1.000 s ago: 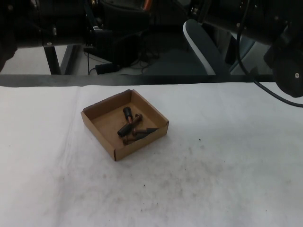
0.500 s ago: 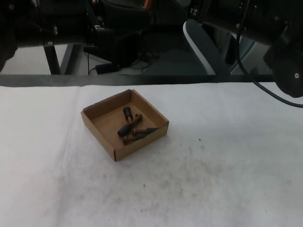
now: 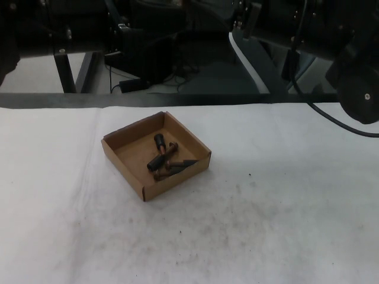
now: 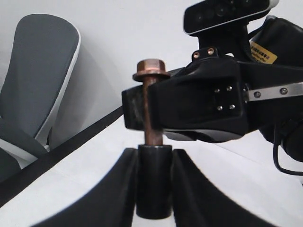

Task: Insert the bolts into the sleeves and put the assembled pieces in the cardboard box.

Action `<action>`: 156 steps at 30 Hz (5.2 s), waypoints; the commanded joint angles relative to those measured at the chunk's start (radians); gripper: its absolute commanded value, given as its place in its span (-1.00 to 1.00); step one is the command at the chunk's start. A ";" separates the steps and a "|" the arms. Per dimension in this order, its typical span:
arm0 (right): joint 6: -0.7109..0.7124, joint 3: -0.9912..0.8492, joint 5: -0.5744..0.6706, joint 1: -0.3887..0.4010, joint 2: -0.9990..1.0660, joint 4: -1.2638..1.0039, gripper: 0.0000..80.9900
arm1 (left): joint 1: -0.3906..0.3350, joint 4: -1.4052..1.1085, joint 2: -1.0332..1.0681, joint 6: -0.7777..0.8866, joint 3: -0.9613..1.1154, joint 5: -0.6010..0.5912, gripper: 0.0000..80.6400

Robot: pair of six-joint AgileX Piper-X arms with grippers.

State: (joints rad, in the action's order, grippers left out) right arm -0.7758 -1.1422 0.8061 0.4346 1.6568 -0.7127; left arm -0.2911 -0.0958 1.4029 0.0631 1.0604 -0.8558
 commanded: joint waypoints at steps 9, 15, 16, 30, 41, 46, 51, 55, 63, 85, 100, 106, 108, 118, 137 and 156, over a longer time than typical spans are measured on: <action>-0.058 -0.009 0.071 0.025 -0.014 -0.009 0.34 | 0.002 -0.022 -0.001 -0.006 0.000 0.069 -0.98; -0.056 -0.009 0.041 0.025 -0.014 -0.009 0.27 | 0.002 -0.022 -0.001 -0.011 0.000 0.117 -0.98; -0.056 -0.009 0.024 0.025 -0.014 -0.009 0.27 | 0.002 -0.022 -0.001 -0.011 0.000 0.137 -0.98; -0.039 -0.009 0.021 0.025 -0.014 -0.009 0.27 | 0.039 -0.022 -0.001 -0.045 0.000 0.234 -0.98; 0.010 -0.009 0.022 0.014 -0.014 0.177 0.27 | 0.054 -0.021 0.008 -0.041 0.002 0.275 -0.98; 0.139 -0.009 0.026 0.011 -0.014 0.461 0.27 | 0.060 0.134 0.048 -0.041 0.002 0.305 -0.98; 0.275 -0.009 0.028 0.011 -0.014 0.682 0.21 | 0.060 0.167 0.109 -0.042 0.002 0.339 -0.98; 0.327 -0.009 0.026 0.011 -0.014 0.792 0.08 | 0.060 0.167 0.187 -0.034 0.007 0.339 -0.98; 0.607 0.021 -0.263 0.011 -0.014 1.128 0.07 | 0.055 0.165 0.351 -0.007 0.059 0.339 -0.98; 0.734 0.148 -0.654 0.011 -0.014 1.275 0.07 | 0.051 0.246 0.463 -0.026 0.085 0.473 -0.98; 0.745 0.148 -0.654 0.007 -0.014 1.240 0.07 | 0.051 0.159 0.544 0.020 0.108 0.434 -0.98; 0.741 0.151 -0.674 -0.016 -0.014 1.240 0.07 | 0.051 0.150 0.569 0.020 0.143 0.392 -0.95; 0.722 0.150 -0.673 -0.024 -0.014 1.242 0.08 | 0.051 0.129 0.569 0.020 0.143 0.363 -0.78; 0.732 0.154 -0.673 -0.043 -0.014 1.247 0.26 | 0.063 0.237 0.539 -0.009 0.143 0.461 0.34; 0.782 0.154 -0.574 -0.045 -0.236 1.177 -0.01 | 0.060 0.661 0.062 -0.161 0.141 0.563 0.28; 0.759 0.154 -0.728 -0.037 -0.748 1.362 -0.01 | -0.117 1.175 -0.579 -0.130 0.139 0.797 0.26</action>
State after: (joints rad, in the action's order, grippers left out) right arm -0.0166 -0.9858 0.1123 0.3961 0.9295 0.5999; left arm -0.3853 1.0204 0.8885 -0.0816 1.1930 -0.1471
